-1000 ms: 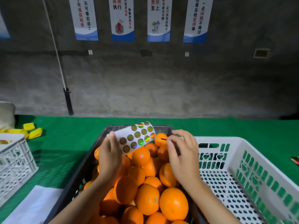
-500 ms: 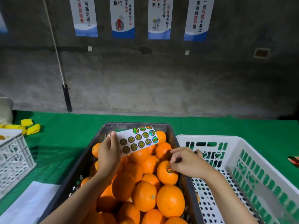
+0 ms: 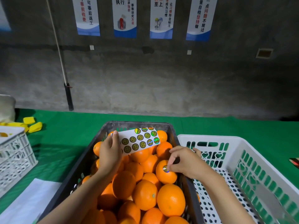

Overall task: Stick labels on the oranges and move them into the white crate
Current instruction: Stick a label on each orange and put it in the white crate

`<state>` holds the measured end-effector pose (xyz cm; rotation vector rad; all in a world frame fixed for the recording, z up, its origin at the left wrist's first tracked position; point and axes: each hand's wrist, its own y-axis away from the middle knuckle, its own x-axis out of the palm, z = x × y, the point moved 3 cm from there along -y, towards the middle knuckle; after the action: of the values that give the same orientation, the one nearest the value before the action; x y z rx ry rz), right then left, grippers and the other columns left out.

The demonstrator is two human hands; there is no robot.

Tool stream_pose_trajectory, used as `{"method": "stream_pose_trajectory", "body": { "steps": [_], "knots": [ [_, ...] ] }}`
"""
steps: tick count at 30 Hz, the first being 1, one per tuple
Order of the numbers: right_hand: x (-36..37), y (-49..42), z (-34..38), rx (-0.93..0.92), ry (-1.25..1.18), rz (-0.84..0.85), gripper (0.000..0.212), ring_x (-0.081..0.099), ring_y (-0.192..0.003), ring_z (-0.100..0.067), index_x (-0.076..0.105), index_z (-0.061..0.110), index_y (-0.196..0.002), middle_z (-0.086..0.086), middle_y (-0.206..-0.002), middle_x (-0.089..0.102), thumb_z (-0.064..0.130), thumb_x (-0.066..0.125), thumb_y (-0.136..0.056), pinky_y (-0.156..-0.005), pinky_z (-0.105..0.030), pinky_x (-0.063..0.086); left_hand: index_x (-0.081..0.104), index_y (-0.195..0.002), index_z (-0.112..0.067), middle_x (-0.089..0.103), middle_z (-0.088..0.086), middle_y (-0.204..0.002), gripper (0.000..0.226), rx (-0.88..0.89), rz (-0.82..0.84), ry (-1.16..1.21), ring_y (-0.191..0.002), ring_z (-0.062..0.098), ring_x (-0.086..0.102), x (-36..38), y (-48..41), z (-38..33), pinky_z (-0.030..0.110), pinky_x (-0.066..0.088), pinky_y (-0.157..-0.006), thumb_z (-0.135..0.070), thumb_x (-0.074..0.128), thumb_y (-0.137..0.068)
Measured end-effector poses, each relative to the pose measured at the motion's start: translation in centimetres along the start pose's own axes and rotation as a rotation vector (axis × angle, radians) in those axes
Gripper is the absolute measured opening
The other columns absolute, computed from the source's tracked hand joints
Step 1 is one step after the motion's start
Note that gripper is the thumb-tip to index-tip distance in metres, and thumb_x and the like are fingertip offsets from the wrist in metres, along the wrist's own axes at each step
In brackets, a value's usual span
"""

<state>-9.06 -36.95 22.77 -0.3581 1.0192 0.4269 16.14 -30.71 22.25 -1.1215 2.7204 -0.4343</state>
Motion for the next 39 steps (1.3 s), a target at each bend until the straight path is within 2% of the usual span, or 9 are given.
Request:
{"method": "stream_pose_trajectory", "body": {
  "steps": [4,8,17,21,26,29,31,35,39],
  "knots": [
    [0.3,-0.2,0.0,0.01,-0.003,-0.019,0.015,0.039,-0.131,-0.006,0.065,0.041,-0.09,0.021,-0.134,0.045,0.043,0.076,-0.08,-0.115,-0.052,0.002,0.067,-0.096,-0.013,0.072,0.001,-0.08,0.037,-0.004,0.009,0.015,-0.069,0.002,0.069,0.1,0.0,0.0,0.015,0.05,-0.048,-0.034,0.037,-0.106],
    [0.2,-0.2,-0.6,0.026,-0.046,0.033,0.062,0.028,-0.136,-0.008,0.039,0.051,-0.132,0.021,-0.141,0.031,0.047,0.073,-0.08,-0.117,-0.051,0.004,0.066,-0.097,-0.015,0.072,0.0,-0.081,0.036,-0.012,0.008,0.025,-0.069,0.001,0.069,0.0,0.0,0.1,0.013,0.049,-0.048,-0.034,0.037,-0.106],
    [2.4,-0.4,-1.9,-0.031,0.194,0.226,0.081,-0.02,-0.151,-0.01,0.017,0.049,-0.155,0.005,-0.164,0.025,0.08,0.043,-0.084,-0.107,-0.053,-0.033,0.066,-0.098,-0.015,0.073,-0.001,-0.086,0.041,-0.018,-0.028,0.024,-0.076,0.008,0.071,-0.2,-0.1,0.2,0.022,0.055,-0.058,-0.038,0.035,-0.106],
    [2.7,-0.6,-1.7,-0.052,0.208,0.156,0.08,-0.014,-0.151,-0.016,0.036,0.049,-0.146,0.005,-0.155,0.04,0.085,0.048,-0.076,-0.102,-0.051,-0.037,0.065,-0.102,-0.01,0.072,0.005,-0.088,0.041,-0.021,-0.059,0.025,-0.08,0.015,0.071,-0.1,-0.3,0.5,0.029,0.056,-0.063,-0.037,0.034,-0.106],
    [2.5,-0.5,-0.6,-0.065,-0.096,0.022,0.068,0.033,-0.13,-0.009,0.046,0.056,-0.124,0.022,-0.117,0.042,0.069,0.073,-0.064,-0.12,-0.047,0.004,0.064,-0.098,-0.016,0.071,0.002,-0.089,0.04,-0.041,-0.137,0.022,-0.082,0.017,0.07,-0.8,-0.6,0.7,0.037,0.057,-0.07,-0.042,0.034,-0.105],
    [0.7,-0.4,-0.1,0.026,-0.609,-0.106,0.066,0.056,-0.105,-0.002,0.052,0.055,-0.117,0.015,-0.119,0.045,0.059,0.083,-0.059,-0.09,-0.022,0.049,0.065,-0.092,-0.014,0.073,0.004,-0.087,0.041,-0.037,-0.167,0.047,-0.078,0.018,0.072,-1.0,-0.7,1.1,0.035,0.057,-0.066,-0.039,0.035,-0.105],
    [-0.5,-0.5,-0.9,0.131,-0.887,-0.284,0.061,0.066,-0.093,-0.003,0.059,0.043,-0.112,0.006,-0.117,0.059,0.058,0.085,-0.059,-0.072,-0.017,0.052,0.065,-0.092,-0.013,0.074,0.006,-0.087,0.043,-0.044,-0.158,0.067,-0.075,0.017,0.073,-1.0,-0.7,1.2,0.032,0.058,-0.064,-0.039,0.034,-0.105],
    [-0.8,-0.9,-4.8,0.463,-1.418,-0.501,0.065,0.063,-0.109,-0.024,0.047,0.025,-0.131,-0.001,-0.124,0.058,0.052,0.077,-0.08,-0.085,-0.042,0.058,0.066,-0.091,-0.015,0.076,0.005,-0.082,0.044,-0.027,-0.06,0.091,-0.075,0.017,0.075,-0.6,-0.8,1.0,0.031,0.059,-0.061,-0.039,0.032,-0.105],
    [0.2,-0.3,-9.6,0.783,-1.392,-0.565,0.076,0.054,-0.114,-0.039,0.037,0.015,-0.147,-0.015,-0.138,0.043,0.046,0.073,-0.087,-0.082,-0.049,0.057,0.063,-0.097,-0.013,0.076,0.005,-0.083,0.042,-0.027,0.053,0.124,-0.074,0.018,0.075,0.0,-0.4,0.9,0.022,0.056,-0.055,-0.039,0.032,-0.106]
  ]
}}
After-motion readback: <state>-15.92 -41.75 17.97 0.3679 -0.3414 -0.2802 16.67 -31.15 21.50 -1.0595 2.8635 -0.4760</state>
